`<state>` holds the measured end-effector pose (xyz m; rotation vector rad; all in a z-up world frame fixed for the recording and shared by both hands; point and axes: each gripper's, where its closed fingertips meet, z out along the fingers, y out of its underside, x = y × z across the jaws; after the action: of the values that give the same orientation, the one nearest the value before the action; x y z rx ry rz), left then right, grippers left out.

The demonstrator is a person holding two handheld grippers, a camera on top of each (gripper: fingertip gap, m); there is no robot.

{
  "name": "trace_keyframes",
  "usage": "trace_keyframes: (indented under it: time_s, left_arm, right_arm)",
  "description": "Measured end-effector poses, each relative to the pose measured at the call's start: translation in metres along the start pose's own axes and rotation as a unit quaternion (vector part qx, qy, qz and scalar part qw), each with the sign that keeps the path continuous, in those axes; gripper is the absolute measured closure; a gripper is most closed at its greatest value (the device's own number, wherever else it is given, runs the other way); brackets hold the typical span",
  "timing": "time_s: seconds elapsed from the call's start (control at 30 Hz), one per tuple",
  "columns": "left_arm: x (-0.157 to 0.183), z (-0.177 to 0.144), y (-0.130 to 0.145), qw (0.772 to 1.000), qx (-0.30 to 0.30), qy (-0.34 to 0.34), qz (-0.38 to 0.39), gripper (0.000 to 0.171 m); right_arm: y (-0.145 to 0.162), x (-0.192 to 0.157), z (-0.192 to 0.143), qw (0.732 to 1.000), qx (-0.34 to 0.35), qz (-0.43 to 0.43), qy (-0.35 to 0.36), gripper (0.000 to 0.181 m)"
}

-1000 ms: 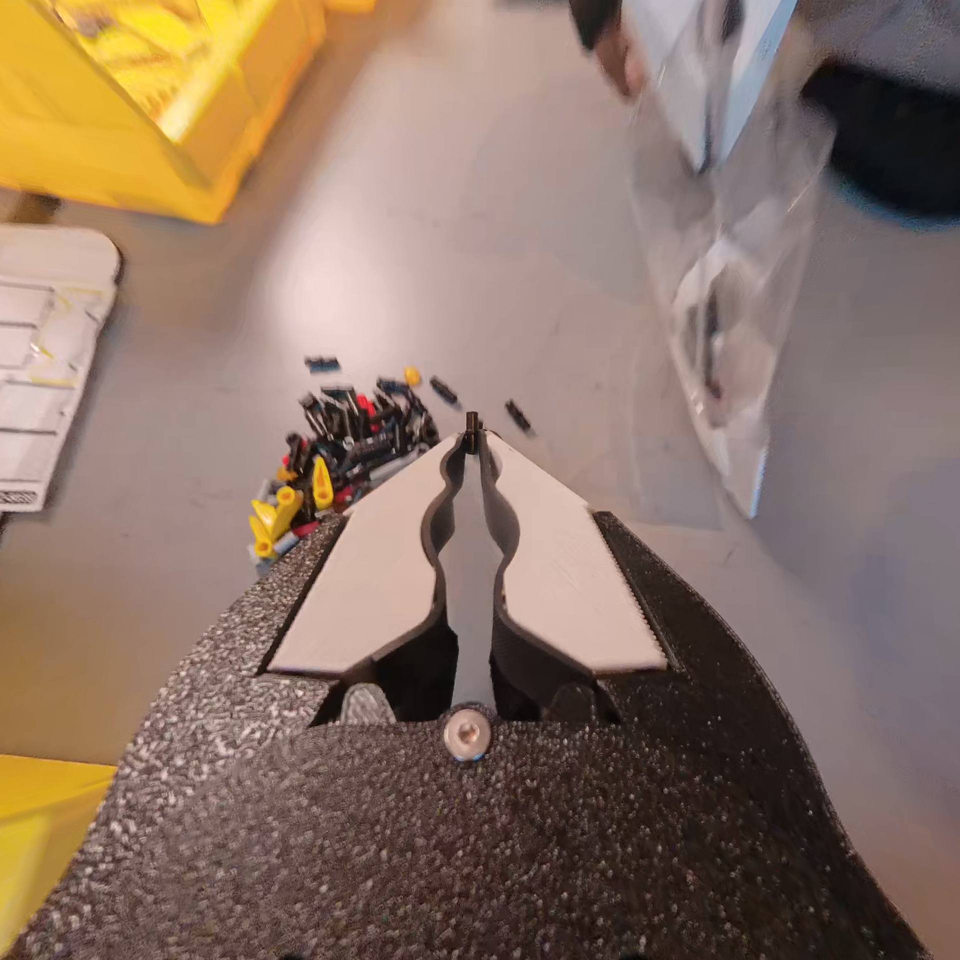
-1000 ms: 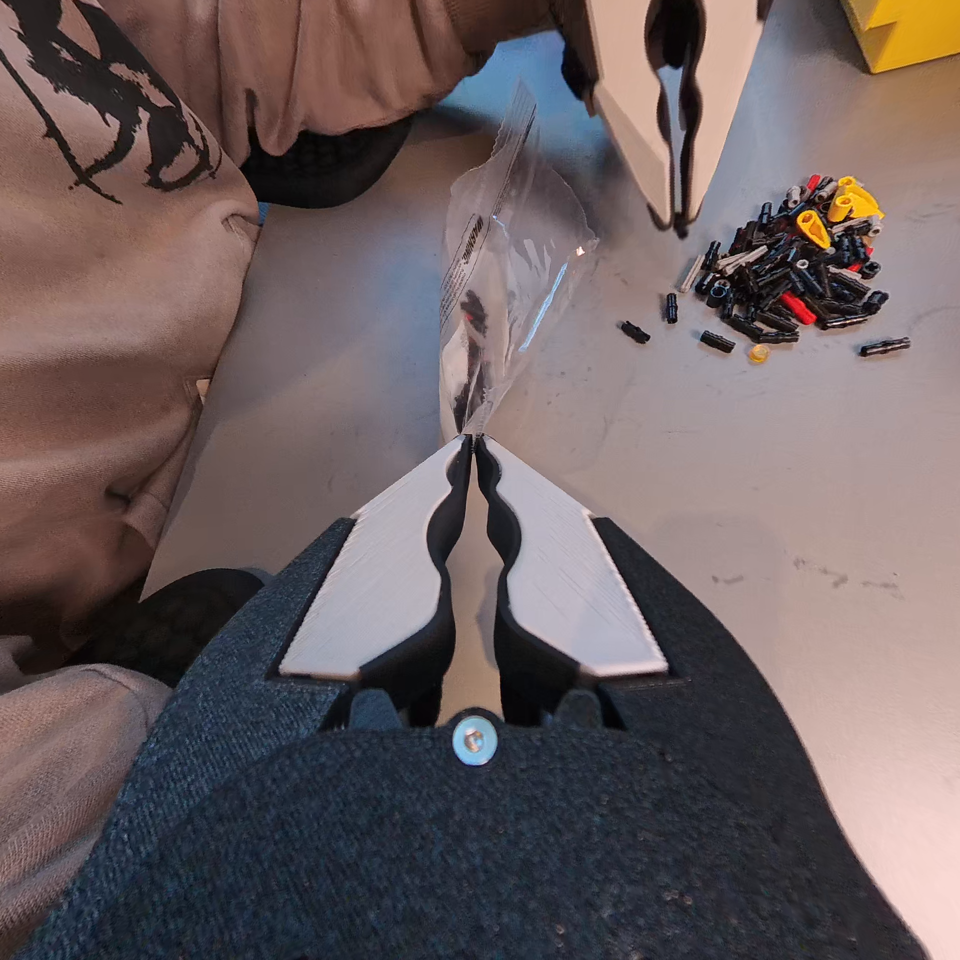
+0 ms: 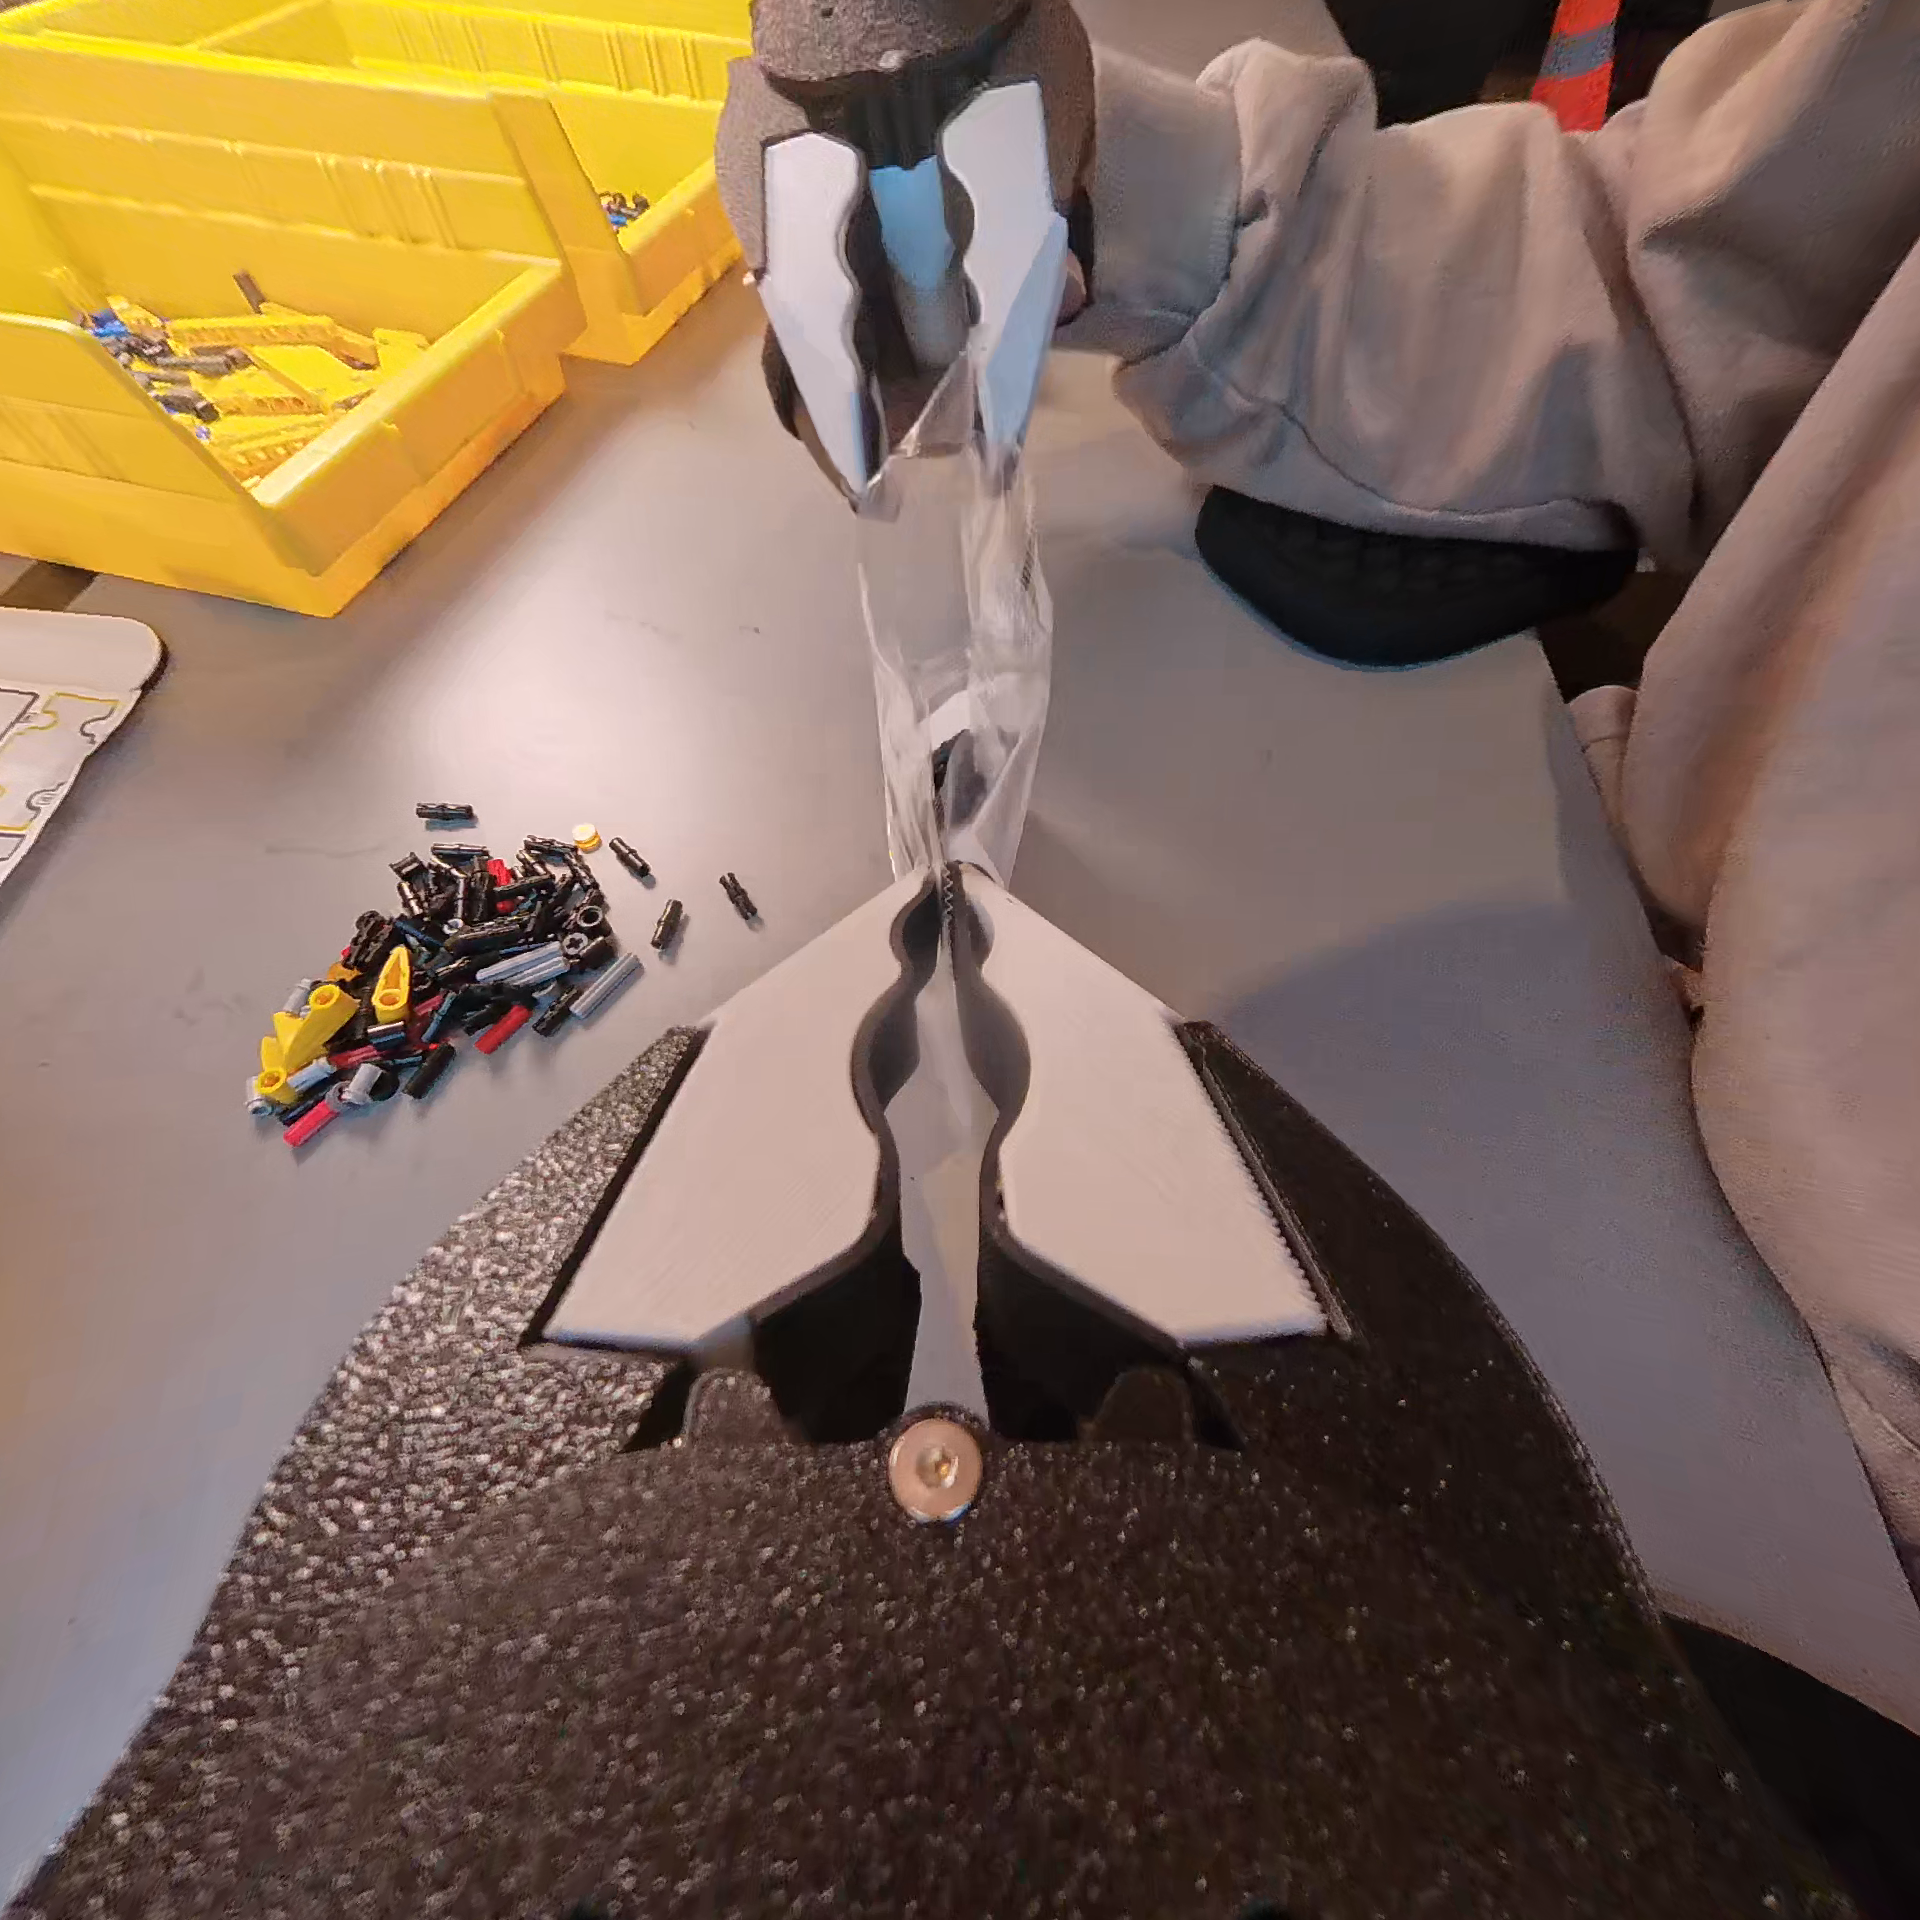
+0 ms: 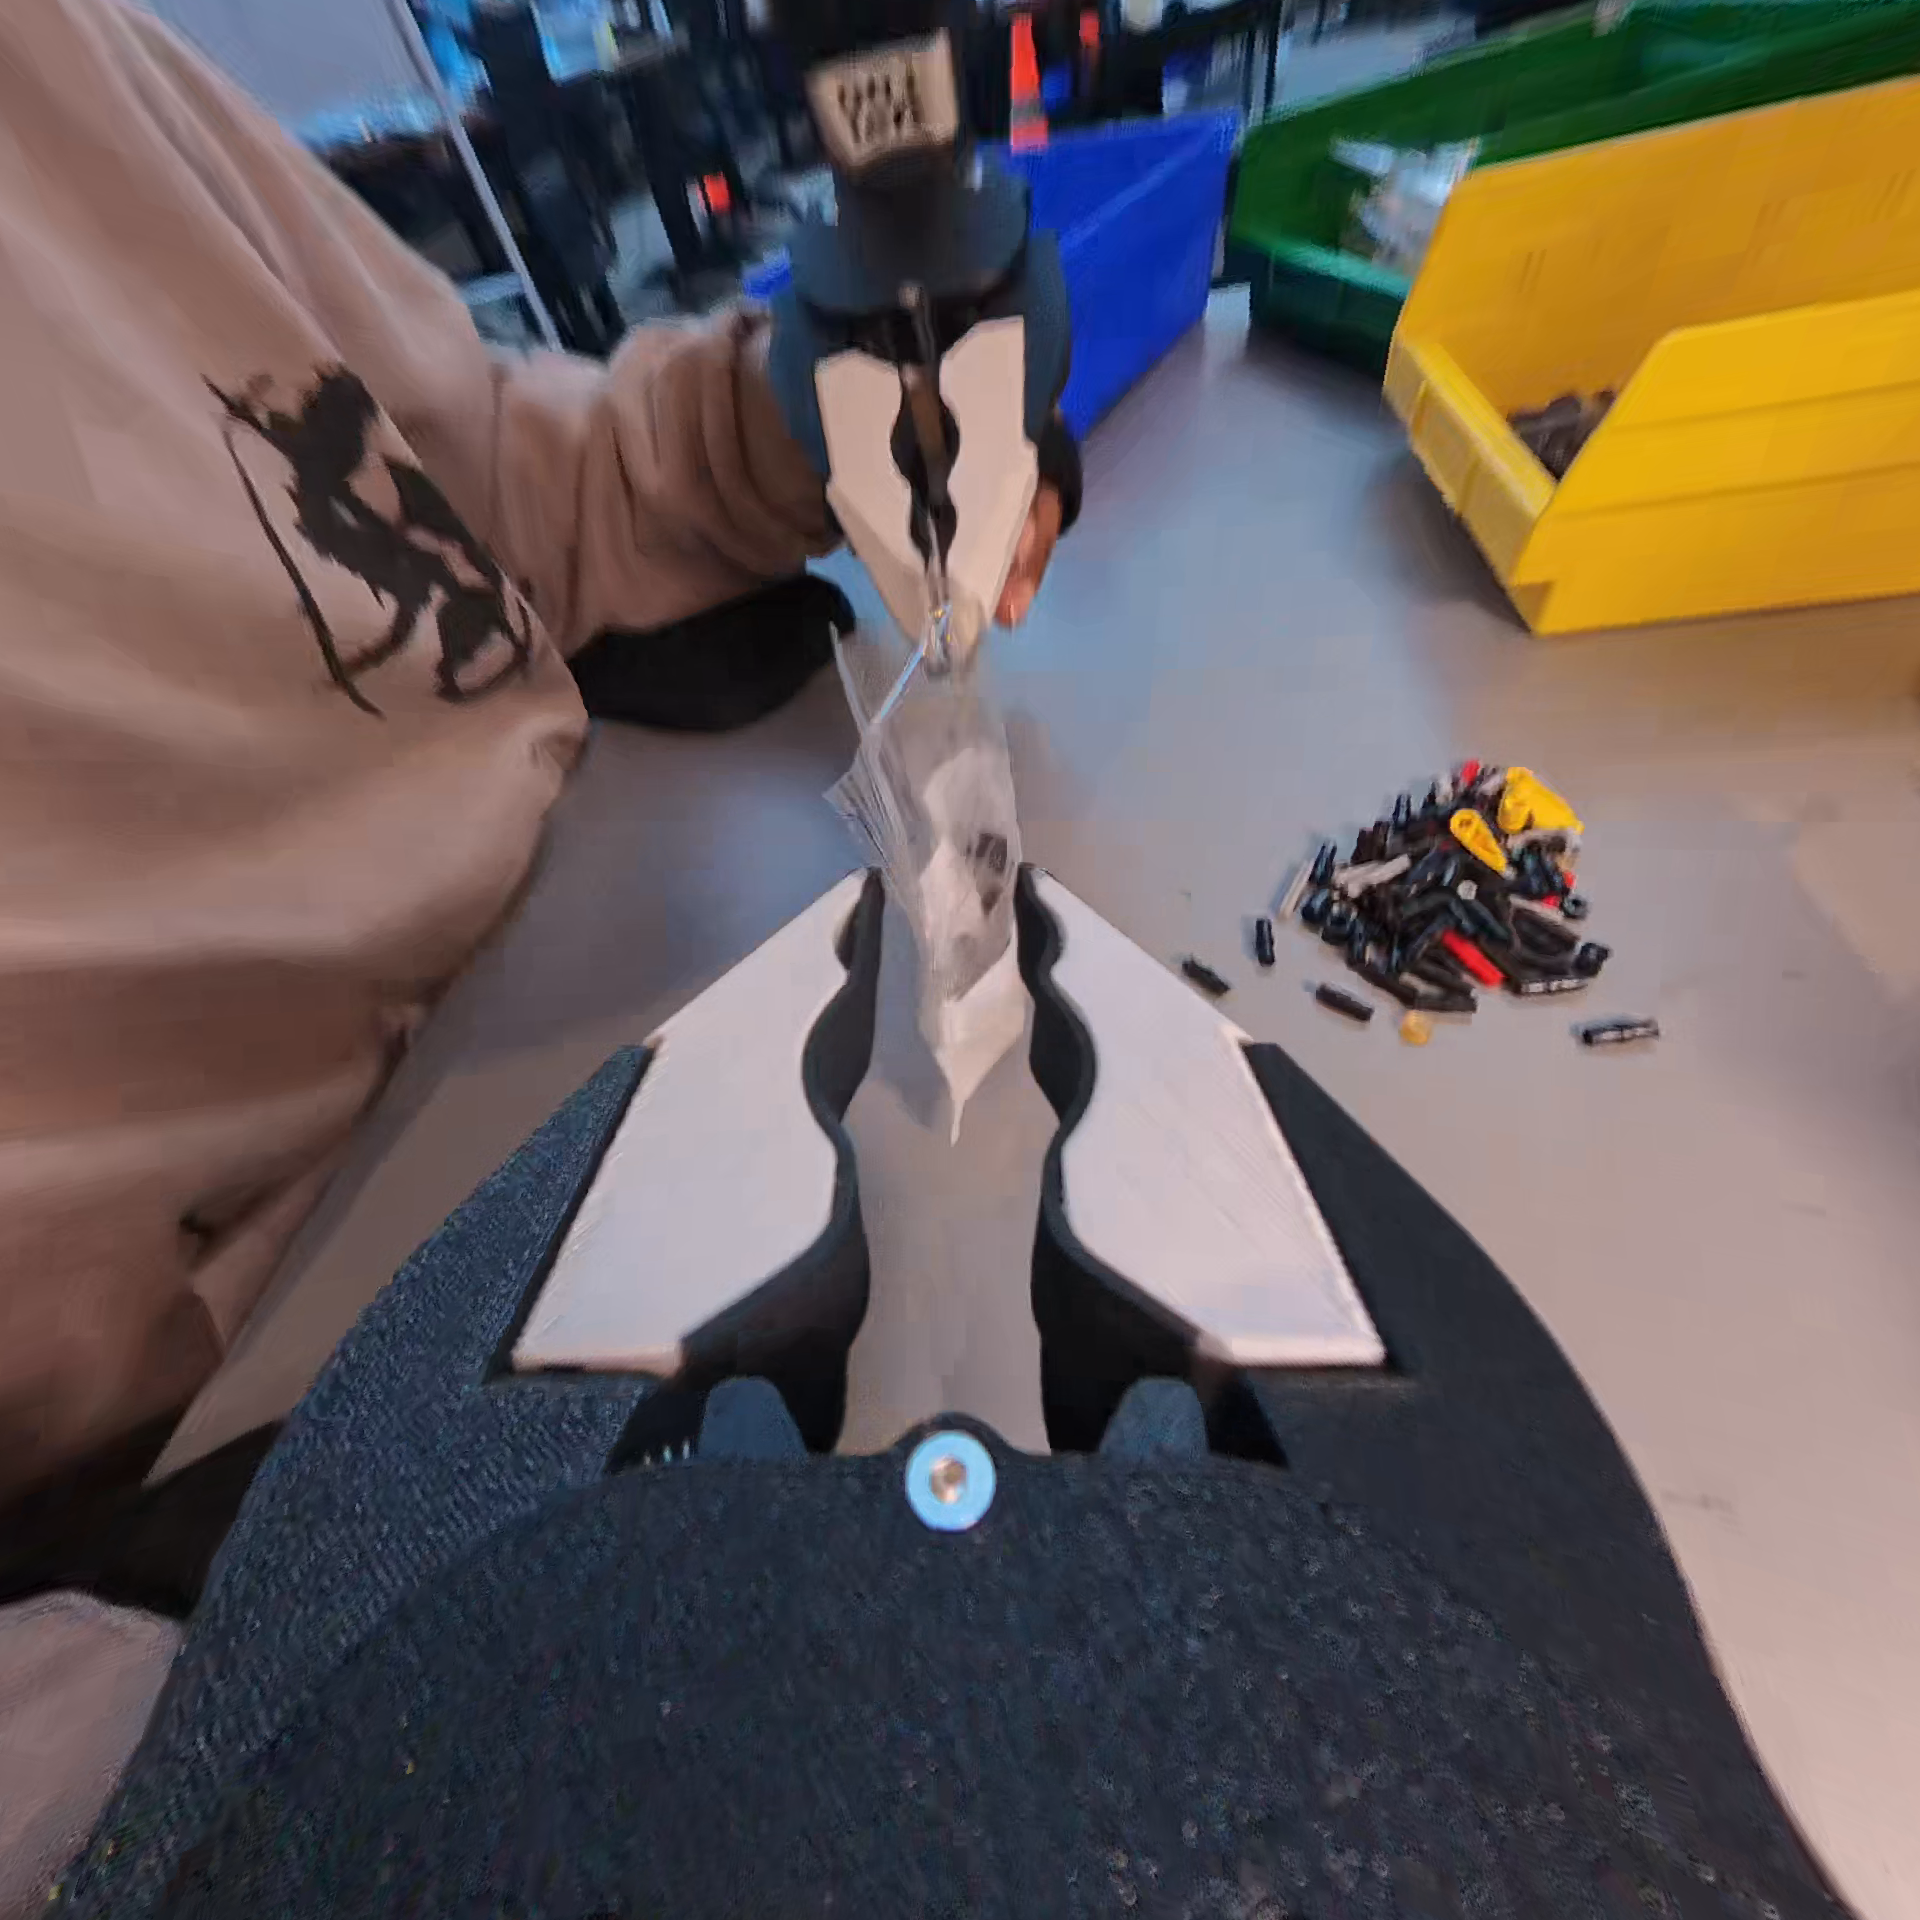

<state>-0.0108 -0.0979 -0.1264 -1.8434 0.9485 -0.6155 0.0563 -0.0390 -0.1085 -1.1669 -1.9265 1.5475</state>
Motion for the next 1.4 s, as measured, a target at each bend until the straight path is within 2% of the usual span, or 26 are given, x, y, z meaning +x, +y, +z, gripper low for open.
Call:
trace_keyframes:
  time_s: [0.07,0.1,0.2,0.3,0.33,0.43,0.5,0.67,0.73,0.87,1.0,1.1,1.2,1.27,1.4]
  left_arm:
    - [0.001,-0.007,0.0,1.0,0.028,0.0,-0.007,0.171]
    - [0.001,-0.01,0.001,0.999,0.04,0.003,-0.015,0.171]
    - [0.003,-0.016,0.003,0.998,0.05,0.017,-0.02,0.171]
    - [0.005,-0.018,0.003,0.997,0.064,0.038,-0.024,0.17]
    - [0.006,-0.019,0.004,0.997,0.062,0.041,-0.025,0.171]
    - [-0.001,-0.028,0.008,0.997,0.067,0.03,-0.03,0.171]
    - [-0.004,-0.033,0.007,0.996,0.078,0.029,-0.035,0.171]
    - [-0.004,-0.035,0.007,0.995,0.084,0.035,-0.037,0.171]
    - [-0.005,-0.033,0.011,0.995,0.081,0.035,-0.043,0.171]
    - [-0.003,-0.027,0.014,0.996,0.072,0.038,-0.044,0.171]
    - [-0.003,-0.024,0.015,0.996,0.07,0.036,-0.044,0.171]
    - [-0.006,-0.023,0.016,0.996,0.072,0.029,-0.047,0.171]
    - [-0.015,-0.023,0.014,0.996,0.078,0.005,-0.052,0.171]
    - [-0.022,-0.024,0.011,0.994,0.088,-0.017,-0.055,0.171]
    - [-0.028,-0.025,0.007,0.993,0.101,-0.038,-0.058,0.171]
  right_arm:
    - [-0.018,0.005,-0.004,0.998,0.064,0.015,-0.006,0.147]
    - [-0.018,0.012,-0.003,0.997,0.071,0.014,0.008,0.147]
    - [0.0,0.036,0.011,0.998,0.033,0.013,0.056,0.149]
    - [0.025,0.051,0.033,0.997,-0.044,0.005,0.07,0.151]
    - [0.027,0.053,0.037,0.997,-0.053,0.0,0.064,0.152]
    - [0.005,0.049,0.034,0.999,0.016,0.048,-0.002,0.154]
    - [0.001,0.055,0.025,0.997,0.024,0.067,-0.006,0.158]
    - [0.049,0.076,0.043,0.989,-0.139,0.014,0.048,0.162]
    - [0.064,0.073,0.055,0.981,-0.189,-0.011,0.045,0.162]
    - [0.067,0.073,0.065,0.97,-0.229,-0.048,0.061,0.165]
    - [0.069,0.077,0.067,0.966,-0.247,-0.044,0.071,0.166]
    - [0.072,0.081,0.067,0.959,-0.269,-0.047,0.079,0.176]
    - [0.072,0.08,0.066,0.958,-0.273,-0.043,0.08,0.177]
    - [0.055,0.077,0.061,0.967,-0.235,-0.044,0.085,0.177]
    - [-0.051,0.057,0.036,0.99,-0.048,-0.071,0.108,0.177]
